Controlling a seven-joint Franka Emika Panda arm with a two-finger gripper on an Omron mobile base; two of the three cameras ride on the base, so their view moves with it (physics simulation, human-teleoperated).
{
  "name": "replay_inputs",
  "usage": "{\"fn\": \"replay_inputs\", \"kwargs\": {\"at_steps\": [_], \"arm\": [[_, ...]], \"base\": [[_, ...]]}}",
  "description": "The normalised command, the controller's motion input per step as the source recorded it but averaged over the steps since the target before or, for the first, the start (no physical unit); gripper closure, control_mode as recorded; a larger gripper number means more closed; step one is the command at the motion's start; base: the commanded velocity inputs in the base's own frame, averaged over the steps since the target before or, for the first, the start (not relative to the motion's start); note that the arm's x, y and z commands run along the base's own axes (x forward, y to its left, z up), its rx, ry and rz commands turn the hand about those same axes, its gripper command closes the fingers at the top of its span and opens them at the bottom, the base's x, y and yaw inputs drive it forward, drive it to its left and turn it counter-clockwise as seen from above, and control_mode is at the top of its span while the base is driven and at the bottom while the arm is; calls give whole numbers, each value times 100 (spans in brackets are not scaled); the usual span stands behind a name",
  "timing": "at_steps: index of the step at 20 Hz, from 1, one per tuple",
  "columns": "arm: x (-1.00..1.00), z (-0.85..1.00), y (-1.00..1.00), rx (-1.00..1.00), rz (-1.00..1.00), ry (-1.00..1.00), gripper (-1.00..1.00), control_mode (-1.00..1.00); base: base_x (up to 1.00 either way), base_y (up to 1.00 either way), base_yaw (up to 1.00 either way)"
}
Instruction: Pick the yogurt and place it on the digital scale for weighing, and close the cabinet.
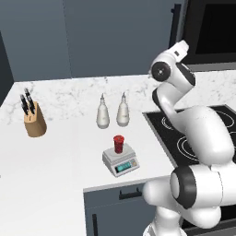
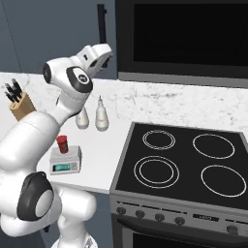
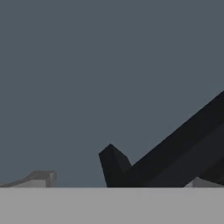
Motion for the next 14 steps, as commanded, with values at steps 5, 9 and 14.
{"fn": "replay_inputs", "kwargs": {"at_steps": [5, 9, 14], "arm": [[83, -25, 0, 0, 0, -4, -100, -100], [90, -32, 0, 0, 0, -4, -100, -100], [14, -7, -6, 0, 0, -3, -100, -100]], "base": [[0, 0, 0], [0, 0, 0], [0, 0, 0]]}}
